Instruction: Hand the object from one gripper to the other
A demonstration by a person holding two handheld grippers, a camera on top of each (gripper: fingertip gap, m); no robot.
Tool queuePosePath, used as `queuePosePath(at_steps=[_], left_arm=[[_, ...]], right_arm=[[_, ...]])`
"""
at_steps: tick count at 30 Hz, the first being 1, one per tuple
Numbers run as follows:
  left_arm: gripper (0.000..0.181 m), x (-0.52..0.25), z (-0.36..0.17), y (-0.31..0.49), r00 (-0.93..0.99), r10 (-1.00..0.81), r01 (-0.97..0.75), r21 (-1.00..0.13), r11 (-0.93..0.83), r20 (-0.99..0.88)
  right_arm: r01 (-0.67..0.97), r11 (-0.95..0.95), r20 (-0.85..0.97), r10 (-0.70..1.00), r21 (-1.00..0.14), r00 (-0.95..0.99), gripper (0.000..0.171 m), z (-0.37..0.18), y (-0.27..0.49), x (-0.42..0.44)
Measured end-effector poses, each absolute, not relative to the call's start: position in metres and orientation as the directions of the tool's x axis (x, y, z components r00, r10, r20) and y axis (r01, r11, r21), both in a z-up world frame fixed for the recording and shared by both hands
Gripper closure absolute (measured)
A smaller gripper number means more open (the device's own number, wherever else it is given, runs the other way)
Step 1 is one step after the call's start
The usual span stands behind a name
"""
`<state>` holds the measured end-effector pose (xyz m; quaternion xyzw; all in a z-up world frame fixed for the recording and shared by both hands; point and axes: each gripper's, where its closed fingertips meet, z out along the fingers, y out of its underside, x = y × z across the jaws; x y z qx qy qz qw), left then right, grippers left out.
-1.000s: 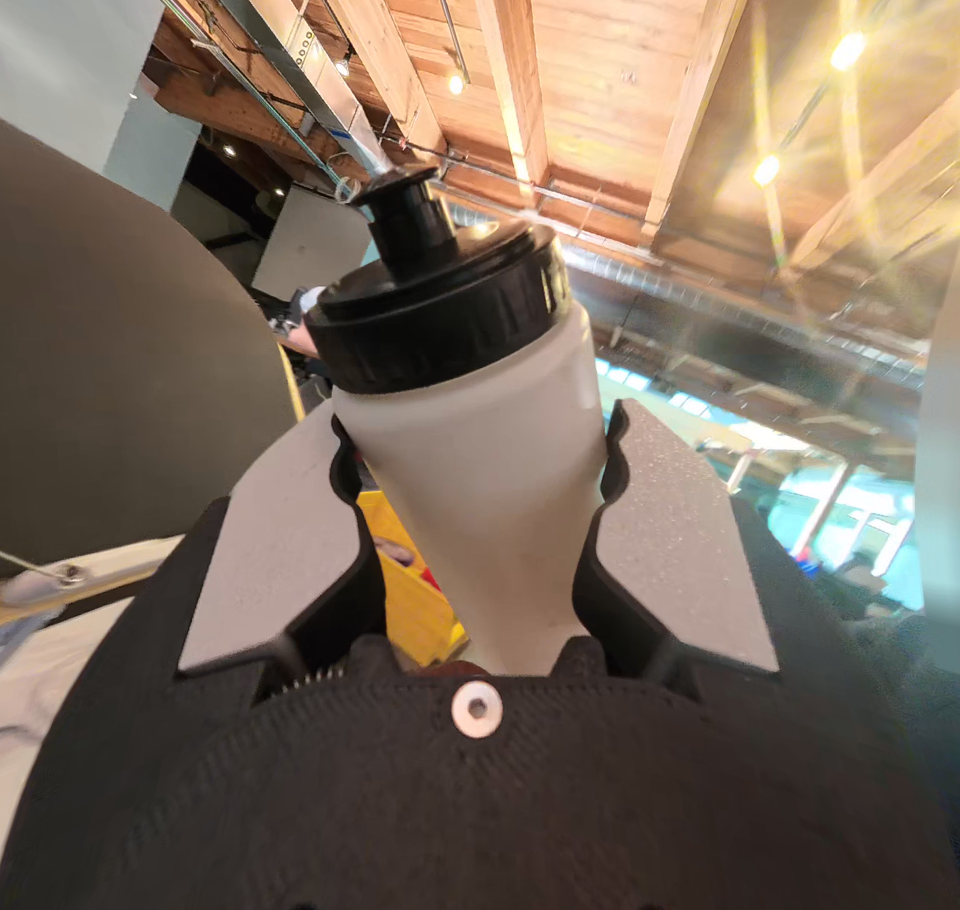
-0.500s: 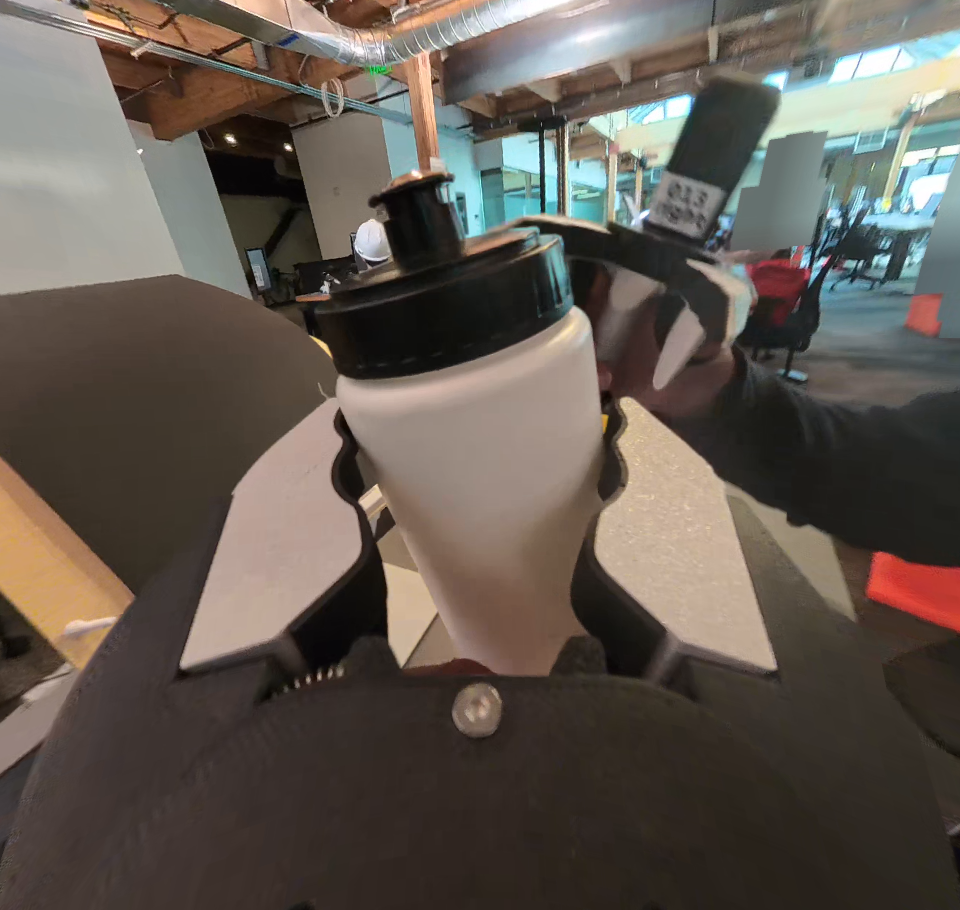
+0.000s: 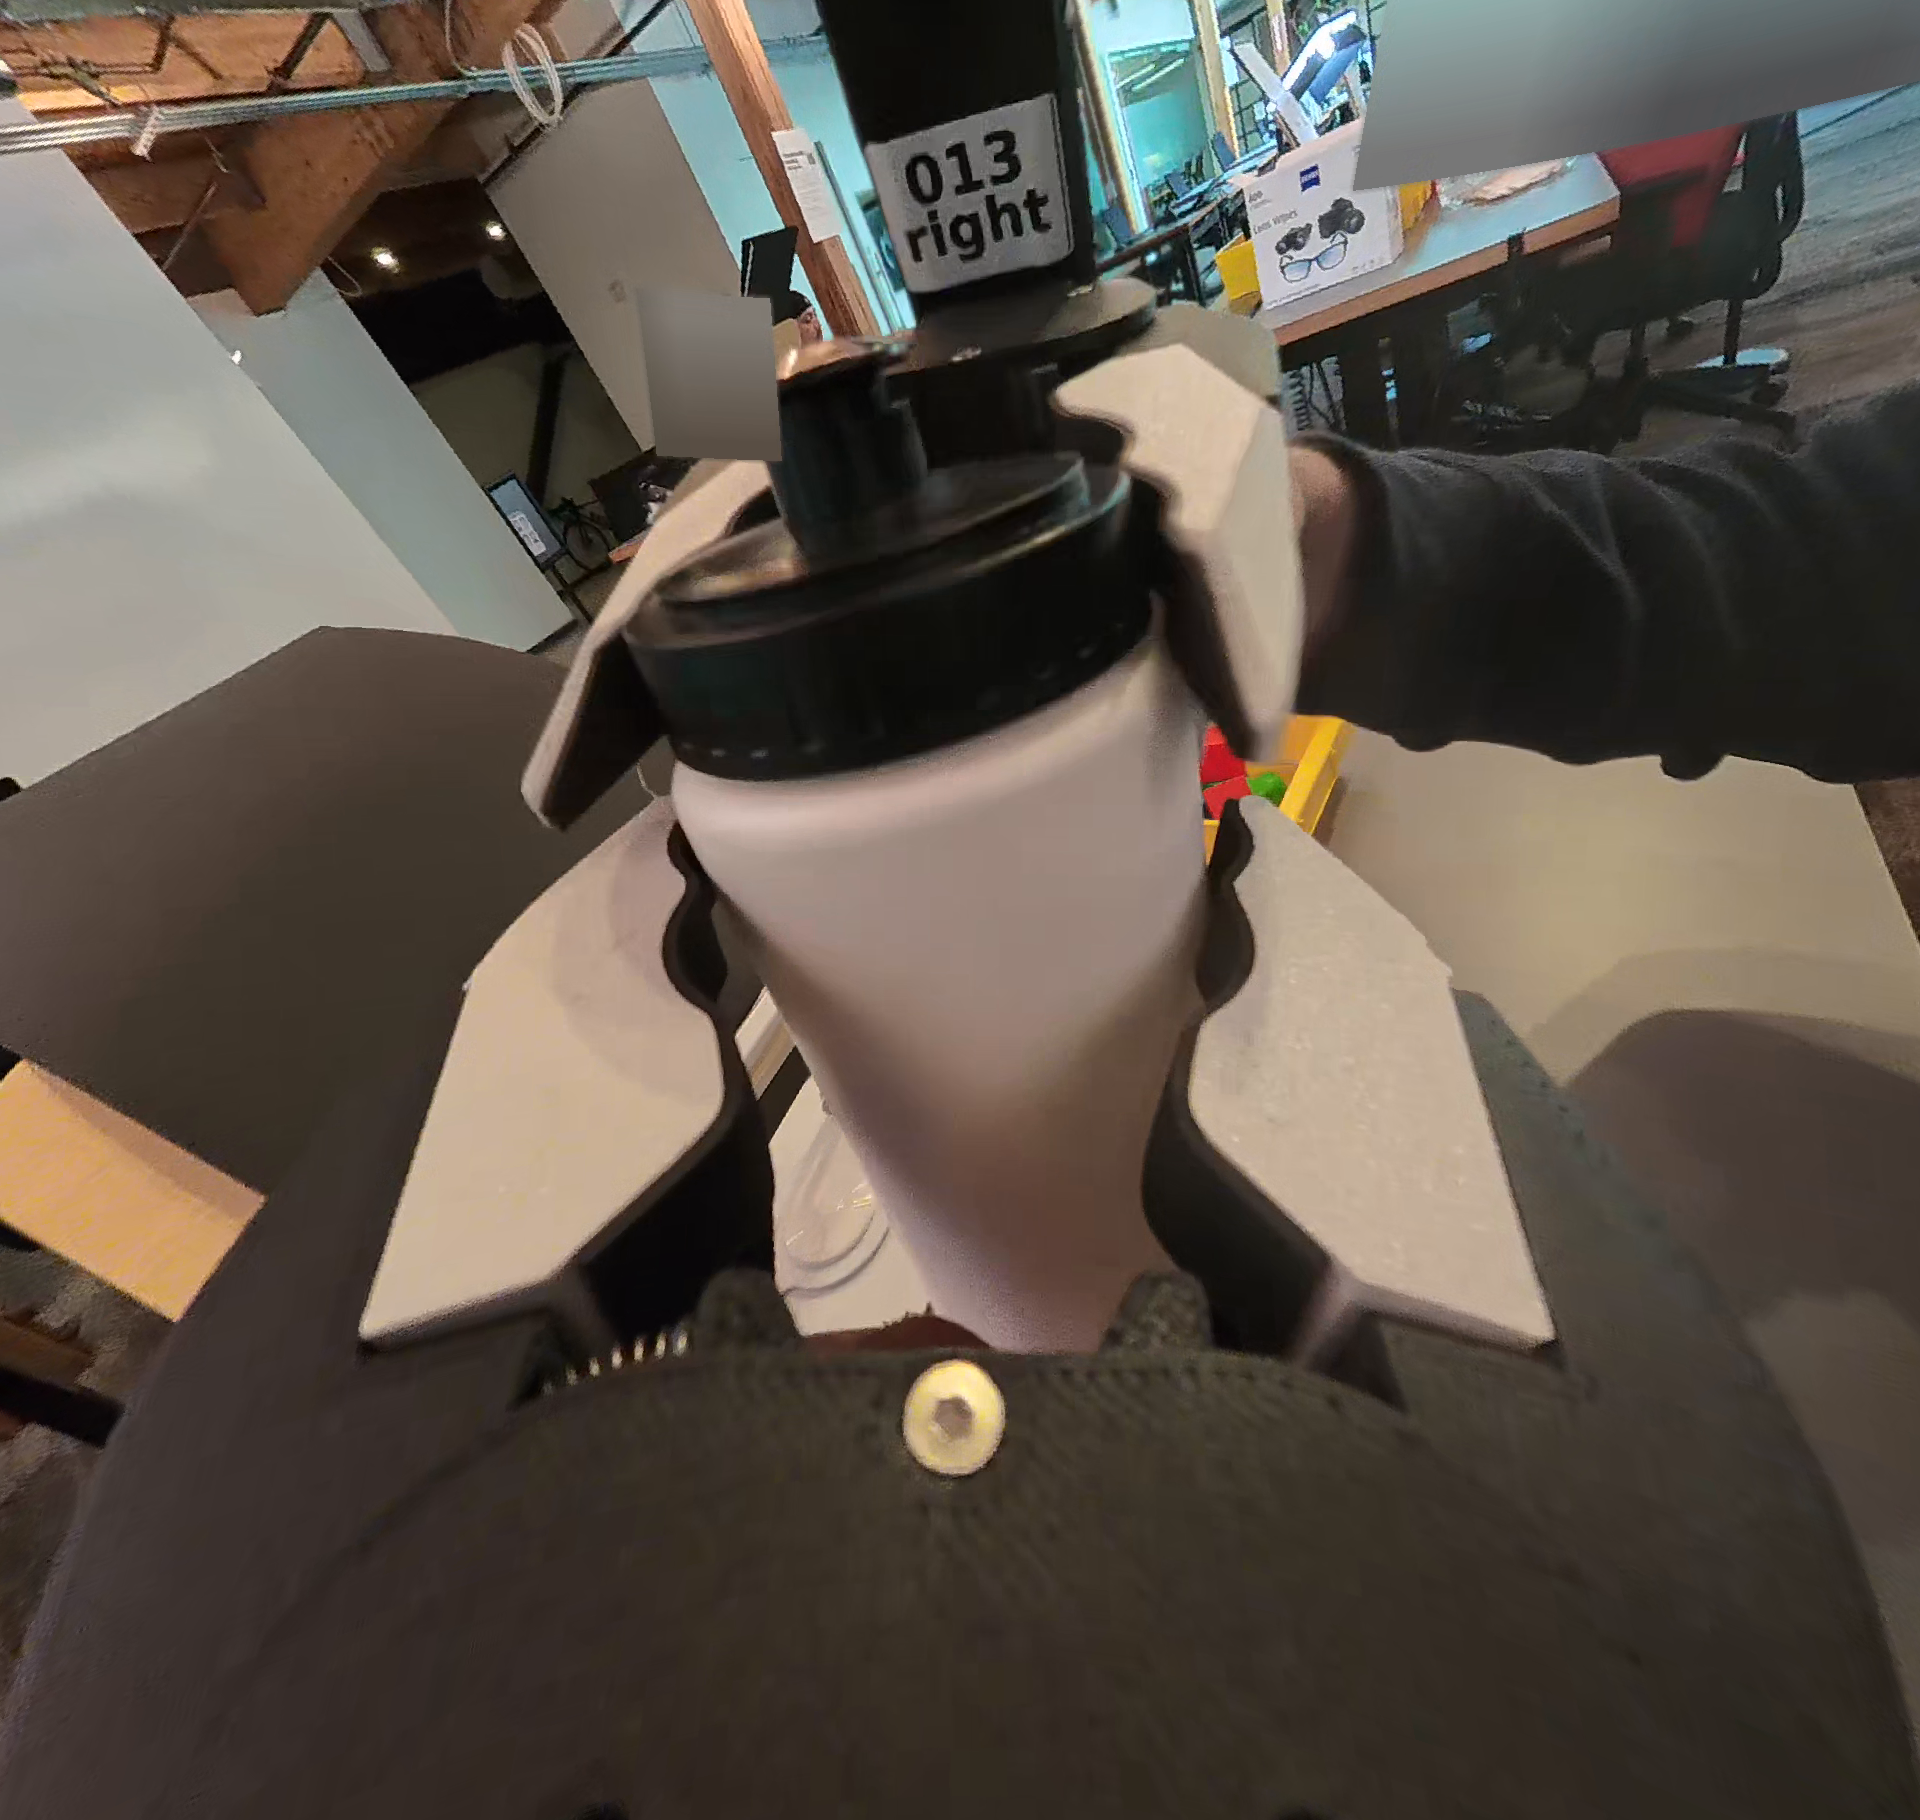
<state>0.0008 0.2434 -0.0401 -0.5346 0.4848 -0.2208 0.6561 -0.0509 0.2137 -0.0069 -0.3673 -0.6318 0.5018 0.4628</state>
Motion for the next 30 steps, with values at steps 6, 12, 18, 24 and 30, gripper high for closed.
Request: queuePosePath(at_steps=[6,12,18,24,30], left_arm=[[0.090,0.006,-0.041,0.247,0.429,-0.807,-0.238,-0.913,0.332,-0.405],[0.090,-0.001,-0.045,0.248,0.471,-0.845,-0.166,-0.967,0.195,-0.252],[0.081,-0.029,-0.050,0.231,0.241,-0.904,0.273,-0.919,-0.286,0.353],[0.078,-0.052,-0.073,0.232,0.036,-0.819,0.339,-0.778,-0.529,0.573],[0.068,-0.030,-0.085,0.220,-0.111,-0.775,0.142,-0.762,-0.632,0.623]], right_arm=[[-0.001,0.269,0.259,0.927,-0.963,-0.271,0.095,-0.007,0.217,-0.046],[-0.041,0.498,0.498,0.853,-0.866,-0.154,0.096,0.007,0.214,-0.036],[0.109,0.901,0.897,0.431,-0.420,-0.101,0.096,-0.020,0.193,-0.033],[0.255,0.932,0.943,-0.183,0.256,-0.278,0.096,-0.075,0.176,-0.040],[0.149,0.829,0.796,-0.443,0.539,-0.413,0.096,-0.120,0.152,-0.050]])
